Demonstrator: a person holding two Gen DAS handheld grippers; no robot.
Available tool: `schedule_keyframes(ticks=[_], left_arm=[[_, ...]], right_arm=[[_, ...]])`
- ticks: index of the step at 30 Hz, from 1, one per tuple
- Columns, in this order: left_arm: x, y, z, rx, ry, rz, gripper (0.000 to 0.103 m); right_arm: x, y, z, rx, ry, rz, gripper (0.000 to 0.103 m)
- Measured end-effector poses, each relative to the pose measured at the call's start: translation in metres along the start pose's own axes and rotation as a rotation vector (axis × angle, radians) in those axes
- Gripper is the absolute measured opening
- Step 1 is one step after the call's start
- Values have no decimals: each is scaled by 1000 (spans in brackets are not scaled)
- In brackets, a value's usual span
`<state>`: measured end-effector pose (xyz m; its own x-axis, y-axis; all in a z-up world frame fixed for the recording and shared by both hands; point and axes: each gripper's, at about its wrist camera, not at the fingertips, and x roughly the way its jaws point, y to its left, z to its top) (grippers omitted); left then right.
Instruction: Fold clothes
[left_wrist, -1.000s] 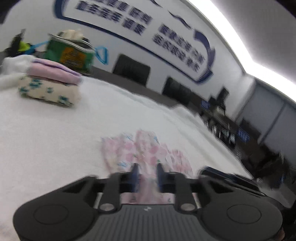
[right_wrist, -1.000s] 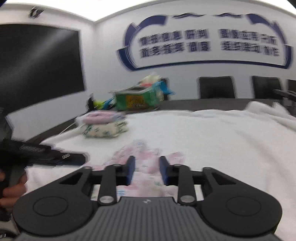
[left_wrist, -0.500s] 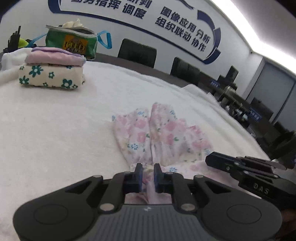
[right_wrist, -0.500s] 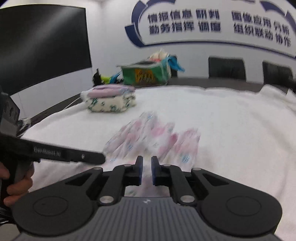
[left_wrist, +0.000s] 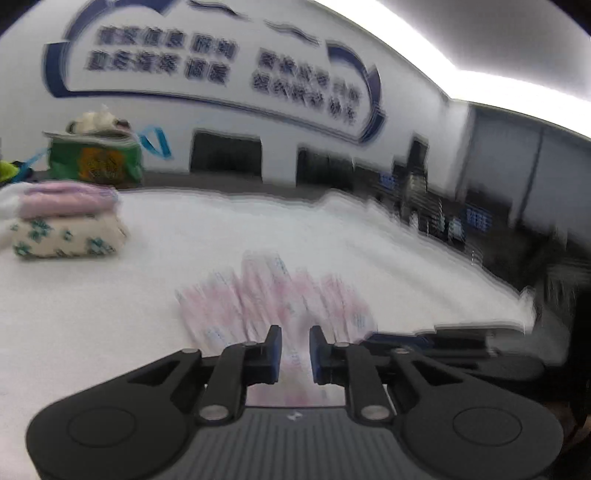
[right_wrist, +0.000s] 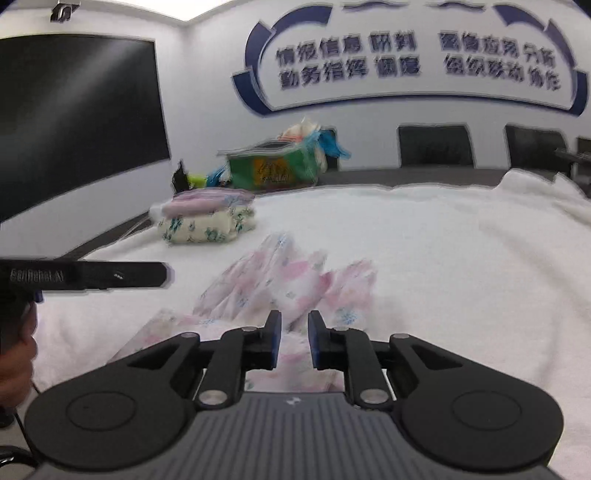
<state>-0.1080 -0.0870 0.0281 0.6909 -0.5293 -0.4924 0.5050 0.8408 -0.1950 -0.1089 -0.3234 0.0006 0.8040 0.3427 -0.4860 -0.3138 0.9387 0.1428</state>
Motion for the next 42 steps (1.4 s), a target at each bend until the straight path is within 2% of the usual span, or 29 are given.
schedule_keyframes(ticks=[2,5,6,7,8,10,12,15,16,17,19,20,22,23,24,26,27,28,29,30,31,34,35,39,41,42], left_arm=[[10,4,-8,-11,44,9,9],[6,13,-12,-52,29,-7,11],[4,15,-11,-67,23,-13,11],[1,16,-11,-71,15,-18,13],[-2,17,-10,-72,7,-22,15],[-8,15,-8,-65,-7,-19,21],[-10,10,-9,-48,-14,0,23],[-6,9,-14,-39,1,2,24],[-5,9,-15,-40,6,3,24],[-4,9,-17,-38,9,3,24],[-3,11,-17,-38,13,1,24],[-2,11,-17,-41,14,-2,24],[-4,14,-16,-48,16,-19,24],[-6,16,-15,-49,16,-30,25],[-9,19,-14,-51,14,-42,29],[-20,25,-9,-58,-15,-58,40],[-25,29,-7,-61,-30,-66,46],[-29,31,-4,-67,-52,-64,46],[-32,32,1,-68,-79,-64,46],[-32,28,4,-60,-90,-64,46],[-32,24,6,-50,-96,-63,46],[-27,2,7,19,-95,-67,46],[-23,-10,6,62,-85,-66,46],[1,-42,-1,214,-16,-53,46],[12,-48,-4,251,19,-62,46],[17,-48,-7,260,32,-71,47]], right_arm=[[6,-6,-6,0,41,-76,15],[-18,-31,-7,93,12,-159,17],[-31,-37,-9,107,-13,-147,19],[-44,-42,-10,120,-37,-127,26],[-53,-43,-12,133,-56,-92,41],[-69,-42,-14,157,-89,-16,53],[-68,-30,-19,157,-74,19,53],[-51,-17,-27,178,-25,38,51],[-43,-14,-30,190,-4,38,47],[-39,-16,-32,215,-1,49,36],[-35,-30,-35,345,-5,116,14],[-33,-39,-37,415,0,155,11],[-30,-56,-43,553,14,236,11],[-33,-57,-45,553,8,238,14],[-39,-52,-42,487,0,208,17],[-54,-41,-34,323,-29,144,40],[-62,-37,-30,250,-68,119,46],[-68,-36,-24,206,-105,106,51],[-68,-38,-18,199,-118,104,51],[-61,-42,-11,224,-105,109,51],[-51,-46,-4,254,-86,114,49],[-17,-61,-1,412,19,163,27],[-6,-66,-3,471,54,192,27],[-6,-78,-14,573,58,244,27],[-13,-80,-16,583,66,263,11],[-16,-79,-15,573,75,255,10]])
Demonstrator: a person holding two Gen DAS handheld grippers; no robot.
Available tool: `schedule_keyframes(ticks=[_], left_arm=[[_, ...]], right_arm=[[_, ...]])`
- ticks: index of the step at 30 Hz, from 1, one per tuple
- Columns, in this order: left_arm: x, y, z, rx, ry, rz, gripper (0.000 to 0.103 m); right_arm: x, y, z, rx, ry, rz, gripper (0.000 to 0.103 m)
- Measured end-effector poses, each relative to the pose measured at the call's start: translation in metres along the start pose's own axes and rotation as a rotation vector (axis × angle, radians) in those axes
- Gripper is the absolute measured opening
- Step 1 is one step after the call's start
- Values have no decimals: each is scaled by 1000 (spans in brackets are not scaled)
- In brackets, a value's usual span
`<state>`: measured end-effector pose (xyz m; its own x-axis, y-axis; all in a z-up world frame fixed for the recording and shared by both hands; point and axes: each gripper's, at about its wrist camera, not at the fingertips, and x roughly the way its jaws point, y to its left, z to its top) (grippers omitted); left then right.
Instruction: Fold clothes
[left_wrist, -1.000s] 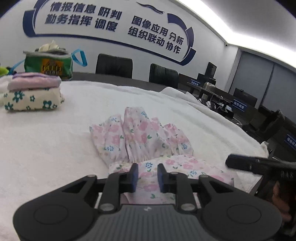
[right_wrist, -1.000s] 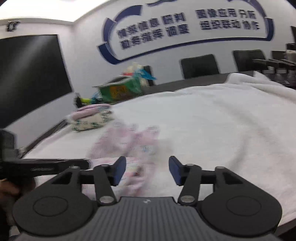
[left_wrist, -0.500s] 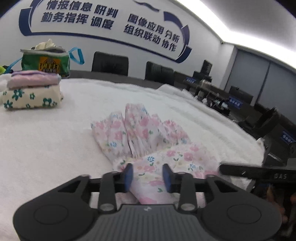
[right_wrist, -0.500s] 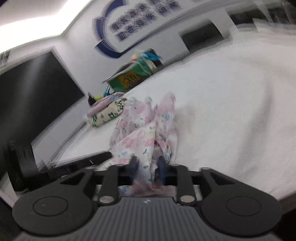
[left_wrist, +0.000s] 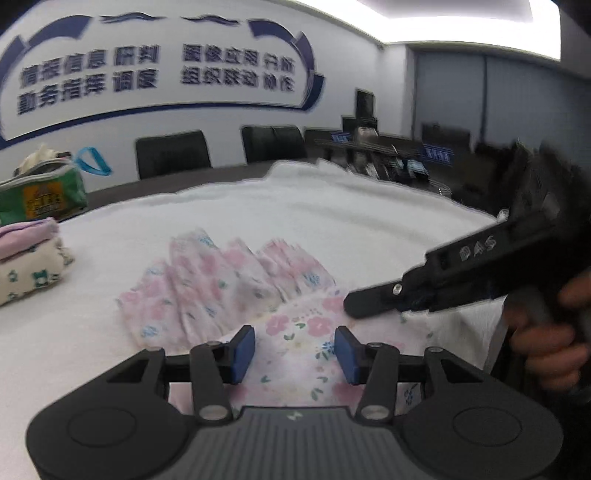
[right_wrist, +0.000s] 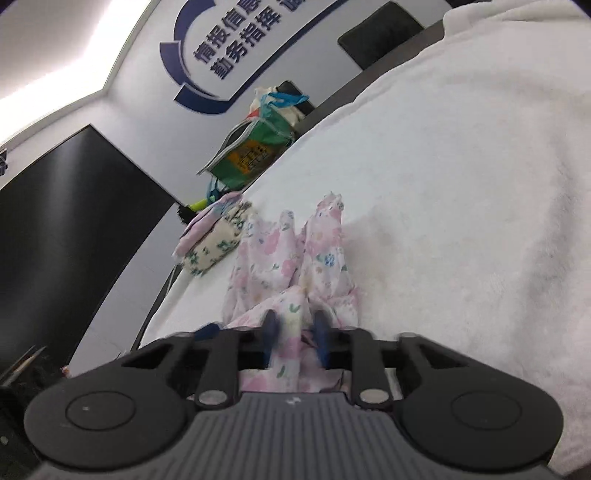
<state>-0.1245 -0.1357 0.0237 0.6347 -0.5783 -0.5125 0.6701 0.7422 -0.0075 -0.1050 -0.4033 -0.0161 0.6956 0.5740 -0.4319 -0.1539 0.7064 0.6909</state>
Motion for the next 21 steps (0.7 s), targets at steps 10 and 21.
schedule_keyframes(ticks=[10,21], left_arm=[[7,3,-13,40,17,2,46],[6,12,-13,-8,-7,-21,47]], right_arm=[[29,-46,22,259,53,208,11],[-9,-6,26,2,-4,100,23]])
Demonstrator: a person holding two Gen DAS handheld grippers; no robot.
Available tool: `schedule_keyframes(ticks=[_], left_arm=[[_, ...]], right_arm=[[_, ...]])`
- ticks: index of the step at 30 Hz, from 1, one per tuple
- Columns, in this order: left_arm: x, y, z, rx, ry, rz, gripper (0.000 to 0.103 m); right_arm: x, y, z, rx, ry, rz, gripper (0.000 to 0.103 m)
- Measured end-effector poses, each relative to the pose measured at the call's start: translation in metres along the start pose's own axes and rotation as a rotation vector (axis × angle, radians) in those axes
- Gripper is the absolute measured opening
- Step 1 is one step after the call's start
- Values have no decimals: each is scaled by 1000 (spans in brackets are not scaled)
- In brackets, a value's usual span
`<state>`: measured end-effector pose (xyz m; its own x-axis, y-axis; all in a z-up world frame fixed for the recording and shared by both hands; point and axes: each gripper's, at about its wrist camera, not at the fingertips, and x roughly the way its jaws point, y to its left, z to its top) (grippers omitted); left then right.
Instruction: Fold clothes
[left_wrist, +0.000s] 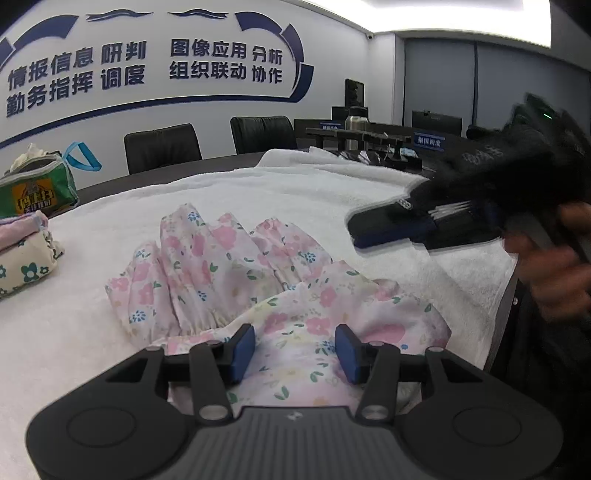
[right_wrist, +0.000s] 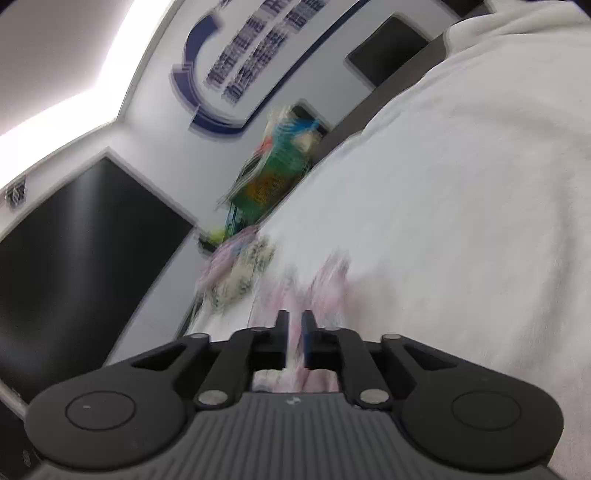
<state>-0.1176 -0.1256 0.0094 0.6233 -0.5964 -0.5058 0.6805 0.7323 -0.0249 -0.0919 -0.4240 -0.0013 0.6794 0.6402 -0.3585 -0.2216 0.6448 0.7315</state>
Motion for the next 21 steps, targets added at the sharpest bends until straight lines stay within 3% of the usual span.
schedule_keyframes(ticks=[1,3,4,5,8,13,16,18,21], left_arm=[[-2,2,0,-13,-7,-9,47],[-4,5,0,-33,-14,-22,47],[-4,6,0,-36,-12,-25,47],[-4,7,0,-40,-11,-27,47],[-2,3,0,-16,0,-14,47],[-1,2,-1,-14,1,-9,47],[-9,9,-1,-54,-21,-30,48],[-25,17,1,-119,-63,-57,49],[-59,32,-1,-150,-150,-101,60]], right_arm=[[0,6,-5,-25,21,-5,37],[9,10,-11,-37,58,-23,41],[16,10,-13,-33,78,-32,39],[22,8,-13,-23,88,-43,28],[38,-3,-12,24,65,-41,8],[24,-15,-5,76,-112,-26,5],[2,-3,-10,-19,-131,-78,9],[-11,13,-20,-136,-126,-143,17],[-20,38,-40,-304,-85,-192,30]])
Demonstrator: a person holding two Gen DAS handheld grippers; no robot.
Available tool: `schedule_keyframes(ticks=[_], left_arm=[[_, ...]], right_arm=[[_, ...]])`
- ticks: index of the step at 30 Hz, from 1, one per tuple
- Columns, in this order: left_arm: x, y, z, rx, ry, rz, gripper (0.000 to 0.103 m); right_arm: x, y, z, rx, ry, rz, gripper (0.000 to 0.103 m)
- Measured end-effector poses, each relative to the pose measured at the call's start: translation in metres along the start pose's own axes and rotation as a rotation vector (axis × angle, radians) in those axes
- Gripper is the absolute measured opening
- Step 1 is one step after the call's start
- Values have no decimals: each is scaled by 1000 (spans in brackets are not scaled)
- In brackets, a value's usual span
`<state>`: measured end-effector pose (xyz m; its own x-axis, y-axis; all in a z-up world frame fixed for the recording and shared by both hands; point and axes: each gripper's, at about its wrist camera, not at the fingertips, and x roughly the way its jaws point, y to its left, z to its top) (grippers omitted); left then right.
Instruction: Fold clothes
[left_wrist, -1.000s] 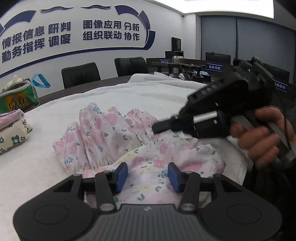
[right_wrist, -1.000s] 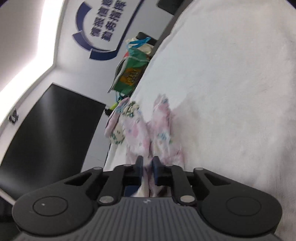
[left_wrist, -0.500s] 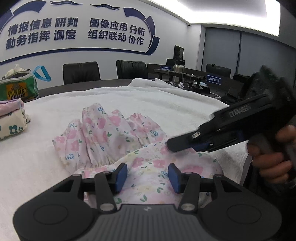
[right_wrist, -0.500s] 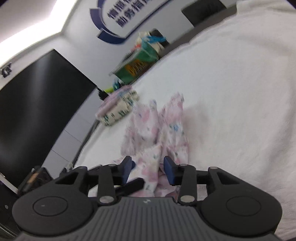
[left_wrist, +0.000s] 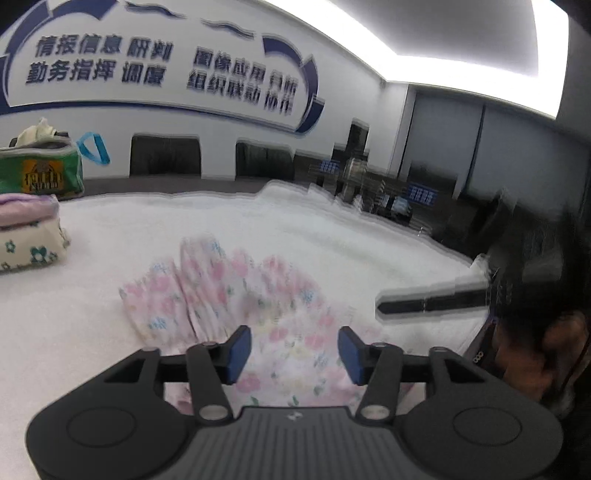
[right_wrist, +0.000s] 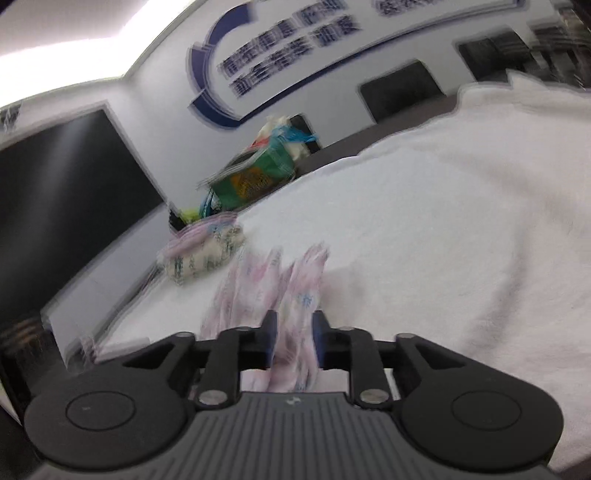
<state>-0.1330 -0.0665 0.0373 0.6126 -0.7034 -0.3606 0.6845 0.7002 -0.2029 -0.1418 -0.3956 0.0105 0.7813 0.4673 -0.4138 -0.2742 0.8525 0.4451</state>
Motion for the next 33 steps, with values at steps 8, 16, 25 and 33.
schedule_keyframes(ticks=[8,16,25,33], left_arm=[[4,-15,-28,310,142,33,61],[-6,16,-20,207,174,-42,66],[-35,21,-7,335,122,27,78],[-10,-8,-17,672,166,-45,78]], right_arm=[[12,44,-10,-273,6,3,27],[-28,77,-11,-716,-108,105,67],[21,99,-39,-1173,163,210,71],[63,67,13,-806,347,408,47]])
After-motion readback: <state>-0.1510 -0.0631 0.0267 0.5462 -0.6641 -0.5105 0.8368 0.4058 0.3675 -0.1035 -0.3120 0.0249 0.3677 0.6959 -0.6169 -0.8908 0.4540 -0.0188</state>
